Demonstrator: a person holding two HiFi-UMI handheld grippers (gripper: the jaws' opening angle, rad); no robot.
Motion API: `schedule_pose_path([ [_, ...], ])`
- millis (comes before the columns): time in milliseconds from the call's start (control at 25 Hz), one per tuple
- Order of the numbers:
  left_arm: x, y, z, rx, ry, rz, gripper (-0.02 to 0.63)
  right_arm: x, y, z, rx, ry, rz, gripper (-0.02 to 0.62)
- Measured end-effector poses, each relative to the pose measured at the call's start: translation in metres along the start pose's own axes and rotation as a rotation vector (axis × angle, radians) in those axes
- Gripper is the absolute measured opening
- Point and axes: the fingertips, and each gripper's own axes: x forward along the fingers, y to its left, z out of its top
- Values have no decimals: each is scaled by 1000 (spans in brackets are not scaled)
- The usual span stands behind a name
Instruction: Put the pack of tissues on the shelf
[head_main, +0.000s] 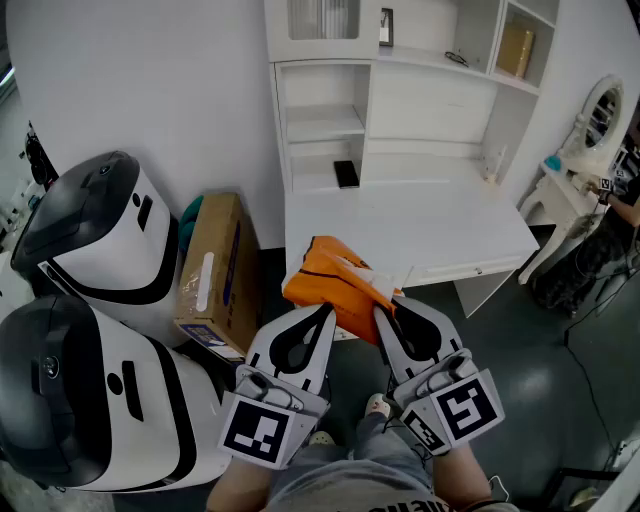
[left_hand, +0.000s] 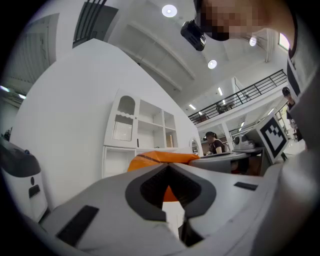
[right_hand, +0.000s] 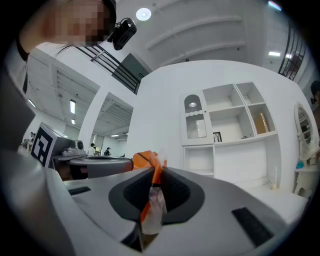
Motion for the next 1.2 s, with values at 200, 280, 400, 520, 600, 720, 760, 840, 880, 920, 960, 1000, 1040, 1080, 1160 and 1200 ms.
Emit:
schedule_pose_path([
  [200, 5, 3, -2, -2, 0, 5, 40, 4, -3, -1, -1, 1, 4, 41],
  [280, 9, 4, -3, -5, 2, 7, 40, 6, -7, -2, 0, 2, 8, 41],
  [400, 16, 5, -3, -5, 4, 13, 40, 10, -13, -3, 0, 7, 15, 41],
  [520, 25, 7, -3, -8, 7, 20, 40, 15, -20, -3, 1, 11, 23, 41],
  [600, 32, 7, -4, -9, 9, 26, 40, 18, -27, -4, 4, 14, 29, 41],
  [720, 43, 9, -7, -15, 16, 38, 40, 24, -35, -7, -5, 21, 46, 41],
  [760, 47, 10, -8, -18, 18, 43, 40, 27, -38, -8, -9, 22, 51, 41],
  [840, 56, 11, -9, -20, 22, 52, 40, 32, -46, -9, -3, 21, 55, 41],
  [880, 60, 12, -10, -19, 23, 57, 40, 35, -51, -10, 9, 19, 57, 41],
  [920, 64, 13, -10, -19, 25, 63, 40, 37, -57, -10, 22, 18, 60, 41],
  [960, 69, 15, -11, -20, 27, 69, 40, 40, -62, -11, 35, 17, 63, 41],
  [1000, 73, 17, -11, -21, 28, 77, 40, 43, -68, -12, 43, 17, 68, 41],
  [1040, 78, 19, -11, -22, 29, 84, 40, 47, -73, -12, 47, 18, 73, 41],
  [1080, 83, 21, -12, -21, 30, 92, 40, 50, -78, -13, 49, 19, 79, 41],
  [1160, 94, 25, -12, -17, 28, 104, 40, 58, -87, -15, 47, 21, 89, 41],
  [1200, 99, 26, -12, -15, 27, 109, 40, 61, -92, -16, 45, 21, 95, 41],
])
